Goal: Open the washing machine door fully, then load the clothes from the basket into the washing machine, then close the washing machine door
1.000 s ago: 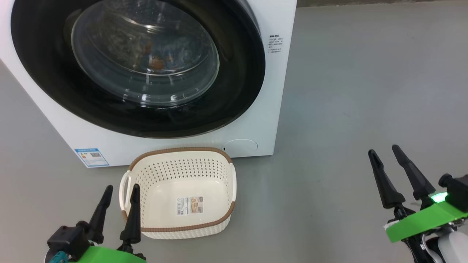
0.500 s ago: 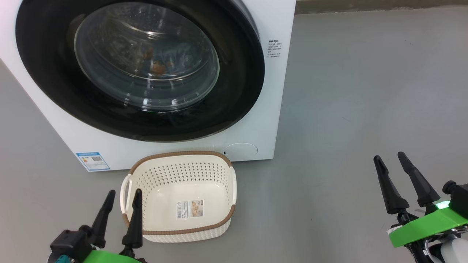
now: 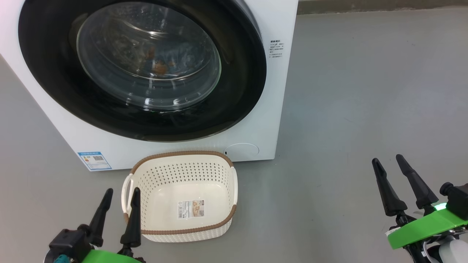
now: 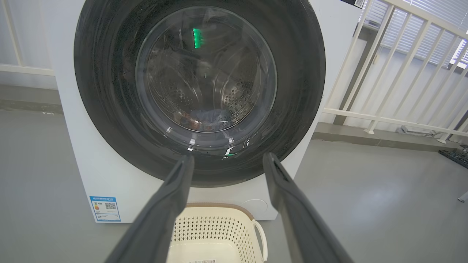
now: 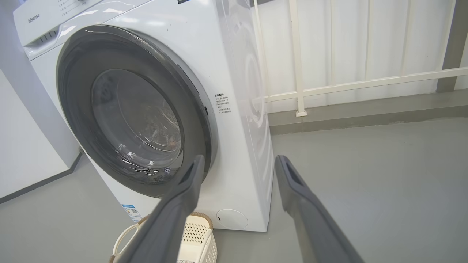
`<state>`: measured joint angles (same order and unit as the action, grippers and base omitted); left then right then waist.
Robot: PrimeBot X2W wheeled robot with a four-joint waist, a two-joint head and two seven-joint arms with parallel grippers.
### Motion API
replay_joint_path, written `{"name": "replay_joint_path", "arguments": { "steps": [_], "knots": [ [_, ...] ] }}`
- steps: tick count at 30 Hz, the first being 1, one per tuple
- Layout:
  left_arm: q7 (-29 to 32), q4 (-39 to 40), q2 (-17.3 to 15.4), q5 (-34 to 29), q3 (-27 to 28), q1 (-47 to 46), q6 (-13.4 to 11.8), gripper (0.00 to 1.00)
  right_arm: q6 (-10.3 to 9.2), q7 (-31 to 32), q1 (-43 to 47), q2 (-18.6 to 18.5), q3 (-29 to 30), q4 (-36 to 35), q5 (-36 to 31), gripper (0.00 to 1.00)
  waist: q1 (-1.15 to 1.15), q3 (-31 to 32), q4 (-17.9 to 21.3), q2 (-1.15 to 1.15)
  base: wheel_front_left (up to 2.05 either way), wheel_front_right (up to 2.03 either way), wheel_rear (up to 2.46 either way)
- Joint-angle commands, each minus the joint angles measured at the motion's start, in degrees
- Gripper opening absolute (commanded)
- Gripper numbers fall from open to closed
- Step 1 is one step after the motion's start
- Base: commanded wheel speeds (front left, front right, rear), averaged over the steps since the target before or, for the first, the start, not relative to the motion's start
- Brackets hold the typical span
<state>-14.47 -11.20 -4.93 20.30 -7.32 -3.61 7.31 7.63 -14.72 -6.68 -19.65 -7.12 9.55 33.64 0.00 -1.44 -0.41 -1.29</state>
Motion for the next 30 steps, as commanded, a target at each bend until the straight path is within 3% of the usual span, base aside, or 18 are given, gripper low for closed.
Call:
{"name": "replay_joint_path", "arguments": {
  "steps": [1,30],
  "knots": [
    [-0.5,1.6,-0.6,-0.5,2.0,-0.8,0.2,1.00,-0.14,-0.3,0.4,-0.7,-1.3,-1.2,-0.8,1.00,0.00,0.0,0.0,0.00,0.00,0.00,0.00],
    [-0.5,1.9,-0.4,-1.4,2.2,-1.3,0.2,1.00,-0.14,-0.3,0.2,-0.7,-1.4,-0.6,-0.5,1.00,0.00,-0.4,-0.5,0.00,0.00,0.00,0.00]
  ]
}}
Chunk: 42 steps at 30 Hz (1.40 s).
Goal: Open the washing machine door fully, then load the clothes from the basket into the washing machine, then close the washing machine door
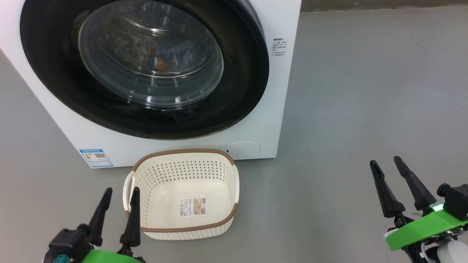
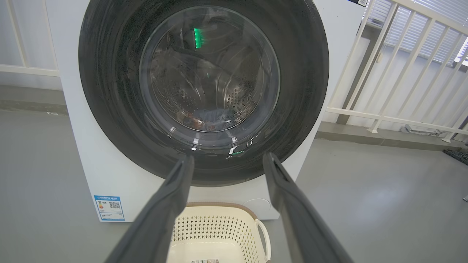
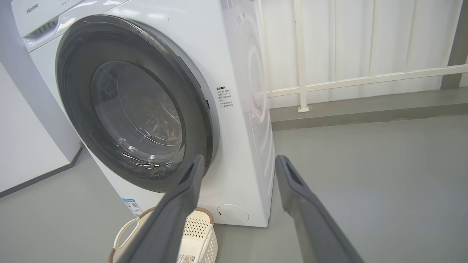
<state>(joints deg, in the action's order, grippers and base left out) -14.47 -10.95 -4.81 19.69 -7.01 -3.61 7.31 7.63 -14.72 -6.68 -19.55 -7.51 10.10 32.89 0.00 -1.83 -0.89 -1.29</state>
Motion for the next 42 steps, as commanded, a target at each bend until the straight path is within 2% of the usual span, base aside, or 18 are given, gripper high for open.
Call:
{"name": "replay_joint_path", "arguments": {
  "steps": [1,25,26,32,42],
  "knots": [
    [-0.5,1.6,-0.5,-0.8,1.9,-1.3,0.2,1.00,-0.14,-0.3,0.1,-0.8,-0.9,-1.1,0.3,1.00,0.00,-0.1,0.0,0.00,0.00,0.00,0.00],
    [-0.5,1.9,-0.7,-0.6,1.8,-1.5,0.2,1.00,-0.14,-0.3,0.3,-0.5,-0.8,-1.3,0.2,1.00,0.00,-0.4,-0.1,0.00,0.00,0.00,0.00],
    [0.0,0.3,0.0,0.0,-0.1,0.0,0.0,0.00,0.00,0.0,0.0,0.2,0.1,0.0,0.0,0.00,0.00,-0.4,-0.1,0.00,0.00,0.00,0.00],
    [0.3,-2.6,1.0,0.5,-0.5,1.4,0.0,0.00,0.00,0.2,1.4,2.1,-0.5,3.0,0.4,0.00,0.00,-0.3,-0.1,0.00,0.00,0.00,0.00],
    [1.9,-2.0,0.9,6.4,0.6,1.1,-0.7,0.00,-0.01,1.8,1.1,3.2,0.6,3.2,5.2,0.00,0.00,-0.1,-0.1,0.11,0.00,0.00,0.00]
  ]
}}
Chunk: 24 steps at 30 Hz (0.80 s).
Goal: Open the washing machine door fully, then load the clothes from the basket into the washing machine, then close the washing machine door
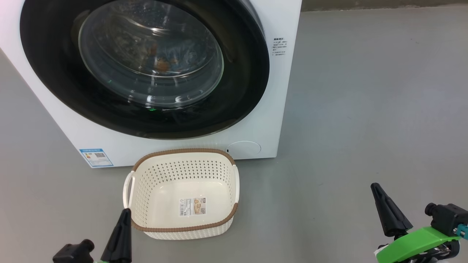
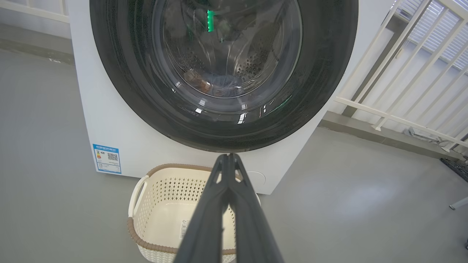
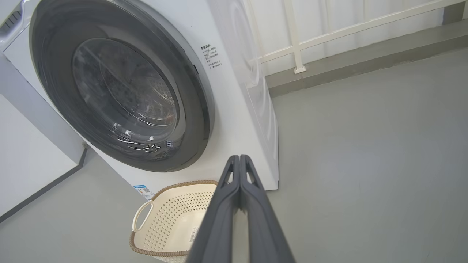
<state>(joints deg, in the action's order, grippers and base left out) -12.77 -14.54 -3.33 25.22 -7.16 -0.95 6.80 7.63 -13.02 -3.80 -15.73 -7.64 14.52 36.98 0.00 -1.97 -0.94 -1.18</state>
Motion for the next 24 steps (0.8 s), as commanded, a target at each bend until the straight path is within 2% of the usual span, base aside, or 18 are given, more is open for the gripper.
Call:
{"name": "replay_joint_path", "arguments": {
  "steps": [1,5,13,24],
  "knots": [
    [0.3,1.7,-0.5,1.5,0.8,-1.6,-0.3,0.00,-0.01,0.3,-1.8,-0.5,0.9,-1.2,1.6,0.00,0.00,0.0,0.0,0.01,0.00,0.00,0.00],
    [0.9,2.0,-0.5,3.8,1.2,-1.7,-0.6,0.00,-0.02,0.9,-1.9,-0.1,1.3,-1.1,3.5,0.00,0.00,0.1,0.0,0.03,0.00,0.00,0.00],
    [2.2,2.3,-0.5,8.5,2.1,-1.9,-0.9,0.00,-0.03,2.2,-2.1,0.8,2.1,-0.8,7.4,0.00,0.00,0.0,0.1,-0.10,0.00,0.00,0.00],
    [3.9,2.6,-0.5,15.0,3.2,-2.3,-1.3,0.00,-0.04,3.8,-2.4,1.8,3.1,-0.6,12.9,0.00,0.00,0.1,0.2,-0.11,0.00,0.00,0.00]
  ]
}}
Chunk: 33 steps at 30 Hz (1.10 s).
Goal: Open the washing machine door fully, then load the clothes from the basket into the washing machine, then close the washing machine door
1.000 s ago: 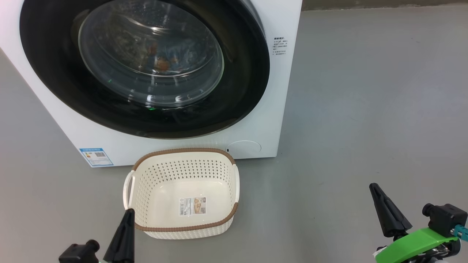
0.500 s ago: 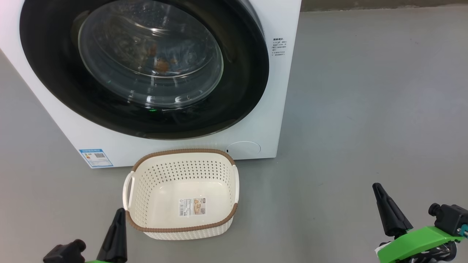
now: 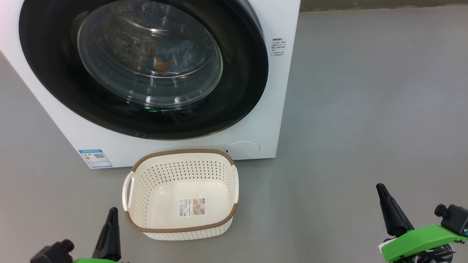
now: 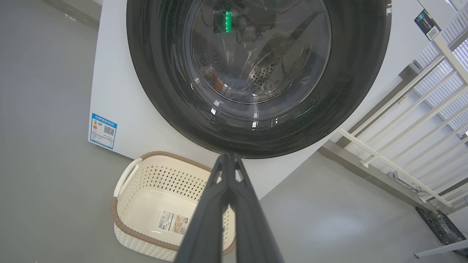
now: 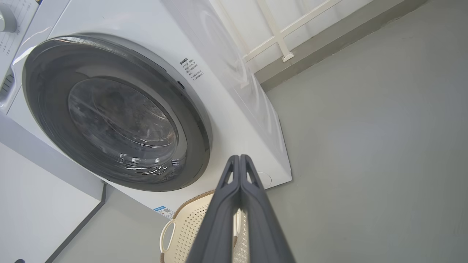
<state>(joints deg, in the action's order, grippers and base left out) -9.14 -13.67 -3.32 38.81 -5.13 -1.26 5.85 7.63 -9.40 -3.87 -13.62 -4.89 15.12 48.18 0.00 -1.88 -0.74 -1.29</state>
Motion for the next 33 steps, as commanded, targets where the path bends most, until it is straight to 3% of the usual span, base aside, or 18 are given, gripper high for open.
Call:
{"name": "replay_joint_path", "arguments": {
  "steps": [1,33],
  "knots": [
    [0.4,1.8,-0.5,2.0,1.3,-2.1,-0.4,0.00,-0.04,0.4,-2.4,-0.2,0.4,-1.2,2.2,0.00,0.00,0.0,0.0,0.00,0.00,0.00,0.00],
    [5.5,3.1,-0.5,20.7,4.7,-3.2,-2.0,0.00,-0.08,4.5,-3.2,2.3,2.6,-0.5,18.7,0.00,0.00,0.3,0.3,0.00,0.00,0.00,0.00]
  ]
}}
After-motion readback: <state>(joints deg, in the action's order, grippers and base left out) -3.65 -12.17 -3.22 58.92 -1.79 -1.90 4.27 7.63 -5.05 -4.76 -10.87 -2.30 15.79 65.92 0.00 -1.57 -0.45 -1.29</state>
